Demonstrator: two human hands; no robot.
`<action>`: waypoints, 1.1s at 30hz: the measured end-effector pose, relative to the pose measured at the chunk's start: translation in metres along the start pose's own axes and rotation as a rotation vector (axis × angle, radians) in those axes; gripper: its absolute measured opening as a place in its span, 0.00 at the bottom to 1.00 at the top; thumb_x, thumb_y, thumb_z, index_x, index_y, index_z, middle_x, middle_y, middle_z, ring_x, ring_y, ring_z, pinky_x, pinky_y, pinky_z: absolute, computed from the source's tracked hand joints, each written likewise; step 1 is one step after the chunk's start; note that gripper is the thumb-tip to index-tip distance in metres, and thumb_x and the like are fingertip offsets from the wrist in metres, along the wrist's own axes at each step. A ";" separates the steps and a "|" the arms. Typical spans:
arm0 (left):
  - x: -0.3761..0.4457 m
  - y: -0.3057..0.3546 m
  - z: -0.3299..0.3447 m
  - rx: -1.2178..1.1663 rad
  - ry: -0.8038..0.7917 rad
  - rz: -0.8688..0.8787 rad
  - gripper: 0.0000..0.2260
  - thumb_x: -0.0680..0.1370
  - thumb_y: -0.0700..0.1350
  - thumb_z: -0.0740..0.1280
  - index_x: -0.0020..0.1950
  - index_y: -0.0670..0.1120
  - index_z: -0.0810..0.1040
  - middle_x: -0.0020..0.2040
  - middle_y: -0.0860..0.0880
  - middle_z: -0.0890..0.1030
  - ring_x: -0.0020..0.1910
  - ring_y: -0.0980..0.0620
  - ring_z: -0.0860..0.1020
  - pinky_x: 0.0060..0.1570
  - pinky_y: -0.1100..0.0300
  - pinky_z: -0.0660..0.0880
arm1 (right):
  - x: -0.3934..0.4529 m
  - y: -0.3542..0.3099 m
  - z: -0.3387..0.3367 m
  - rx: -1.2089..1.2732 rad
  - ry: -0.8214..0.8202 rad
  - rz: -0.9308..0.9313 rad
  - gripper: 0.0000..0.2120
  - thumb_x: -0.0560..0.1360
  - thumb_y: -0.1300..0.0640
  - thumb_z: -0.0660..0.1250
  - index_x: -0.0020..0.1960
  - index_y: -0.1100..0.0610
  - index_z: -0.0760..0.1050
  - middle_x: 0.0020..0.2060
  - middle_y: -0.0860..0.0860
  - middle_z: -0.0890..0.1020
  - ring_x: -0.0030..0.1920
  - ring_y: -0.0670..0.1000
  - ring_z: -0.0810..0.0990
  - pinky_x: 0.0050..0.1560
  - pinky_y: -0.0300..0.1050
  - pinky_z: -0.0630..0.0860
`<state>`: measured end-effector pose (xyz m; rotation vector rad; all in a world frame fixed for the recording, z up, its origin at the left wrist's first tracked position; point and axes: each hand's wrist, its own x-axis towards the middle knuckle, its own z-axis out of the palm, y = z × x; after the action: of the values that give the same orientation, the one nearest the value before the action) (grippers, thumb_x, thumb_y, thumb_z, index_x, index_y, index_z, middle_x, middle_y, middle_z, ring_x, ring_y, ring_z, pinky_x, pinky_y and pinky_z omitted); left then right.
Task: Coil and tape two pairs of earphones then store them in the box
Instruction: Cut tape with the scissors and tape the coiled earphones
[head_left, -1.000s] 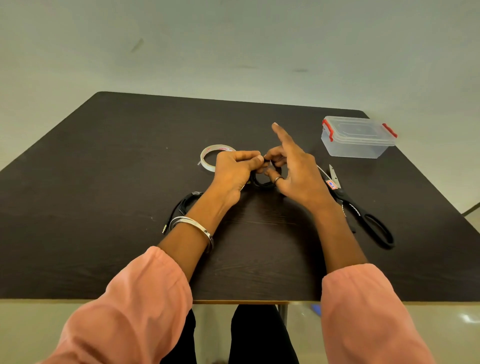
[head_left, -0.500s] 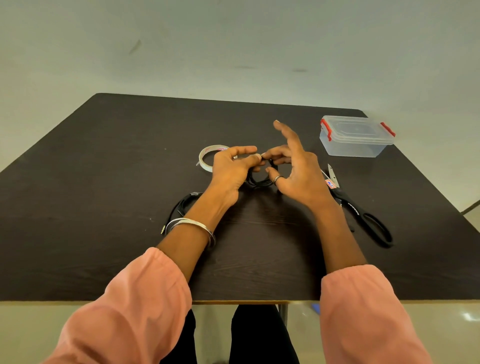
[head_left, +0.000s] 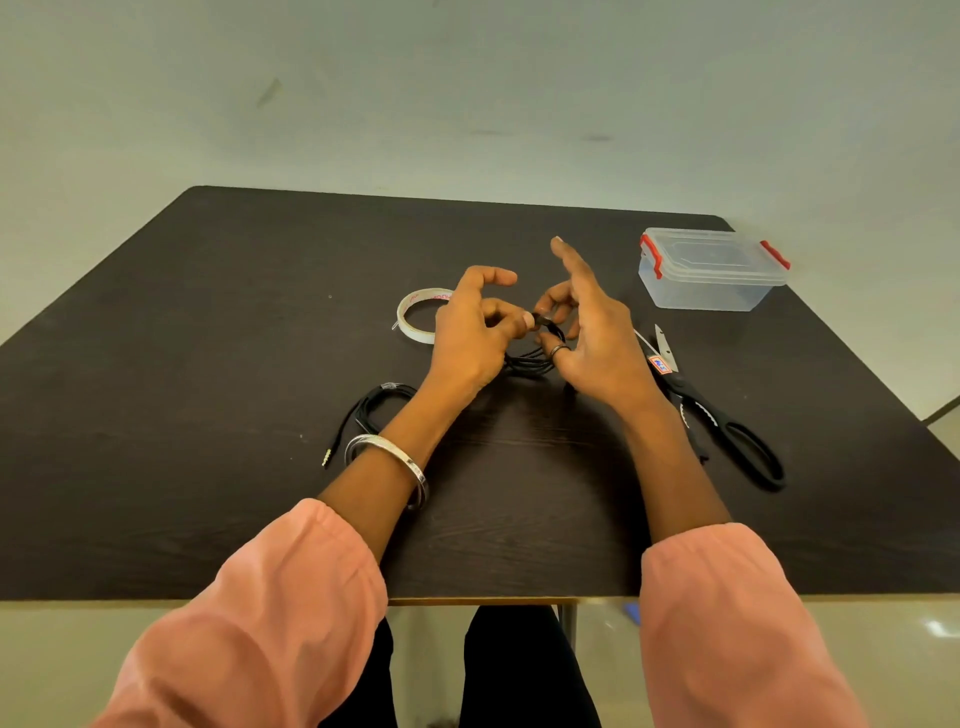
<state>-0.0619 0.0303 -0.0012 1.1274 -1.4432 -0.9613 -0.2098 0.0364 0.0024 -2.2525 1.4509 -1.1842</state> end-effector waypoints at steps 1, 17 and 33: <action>0.000 0.000 0.000 0.040 0.001 0.033 0.16 0.76 0.36 0.69 0.61 0.46 0.70 0.41 0.49 0.85 0.43 0.56 0.83 0.51 0.63 0.78 | 0.000 0.000 0.001 0.000 -0.013 0.010 0.41 0.71 0.67 0.71 0.77 0.54 0.53 0.44 0.47 0.76 0.44 0.46 0.76 0.50 0.37 0.72; -0.003 0.006 0.000 0.421 -0.013 0.352 0.10 0.76 0.41 0.69 0.57 0.44 0.83 0.47 0.45 0.84 0.46 0.50 0.81 0.51 0.56 0.77 | 0.002 0.001 -0.003 0.155 0.090 0.004 0.41 0.70 0.71 0.70 0.77 0.55 0.56 0.42 0.52 0.78 0.43 0.40 0.77 0.46 0.28 0.73; 0.004 0.000 -0.005 0.072 -0.128 -0.005 0.04 0.77 0.42 0.69 0.45 0.46 0.84 0.39 0.43 0.84 0.40 0.49 0.83 0.48 0.56 0.80 | 0.004 0.003 -0.007 0.282 0.090 0.040 0.42 0.70 0.72 0.71 0.76 0.54 0.56 0.41 0.54 0.78 0.45 0.46 0.80 0.48 0.36 0.77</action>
<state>-0.0571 0.0267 0.0000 1.1385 -1.5898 -1.0075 -0.2166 0.0332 0.0071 -1.9966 1.2603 -1.3955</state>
